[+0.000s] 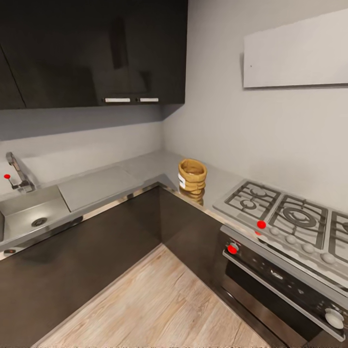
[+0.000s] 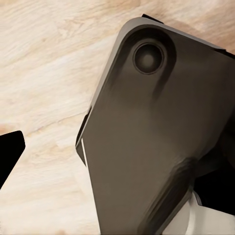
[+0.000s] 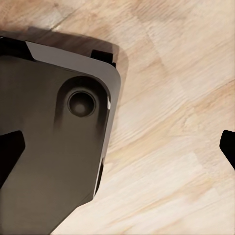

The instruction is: In the kitchen, take the popcorn bag from the countertop, put it into the microwave, and heat it until the popcorn is cooked so the cooked popcorn ends up inside the bag.

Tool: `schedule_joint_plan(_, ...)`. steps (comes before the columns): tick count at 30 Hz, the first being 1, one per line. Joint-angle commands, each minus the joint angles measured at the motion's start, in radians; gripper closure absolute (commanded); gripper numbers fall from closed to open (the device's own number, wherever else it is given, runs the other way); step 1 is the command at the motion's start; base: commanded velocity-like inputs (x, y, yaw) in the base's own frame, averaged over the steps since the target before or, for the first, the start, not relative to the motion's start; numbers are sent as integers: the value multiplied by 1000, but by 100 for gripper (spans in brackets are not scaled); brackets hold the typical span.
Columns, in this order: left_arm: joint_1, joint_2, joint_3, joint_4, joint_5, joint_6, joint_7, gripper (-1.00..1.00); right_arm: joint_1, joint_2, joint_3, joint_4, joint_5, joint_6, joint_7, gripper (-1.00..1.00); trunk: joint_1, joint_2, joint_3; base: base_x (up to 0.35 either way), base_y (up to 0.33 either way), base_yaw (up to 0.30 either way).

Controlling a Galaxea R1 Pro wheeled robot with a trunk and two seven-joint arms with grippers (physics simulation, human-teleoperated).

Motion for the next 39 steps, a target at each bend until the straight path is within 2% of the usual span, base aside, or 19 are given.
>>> schedule_joint_plan(1,0,0,-8,-1,7,-2,5,-100,-1,-1,-9,2,8,-1,2,-100,0,-1,-3,0,0,0)
schedule_joint_plan(39,0,0,-8,-1,8,-2,5,-100,-1,-2,-10,2,8,-1,3,-100,0,-1,-64,0,0,0)
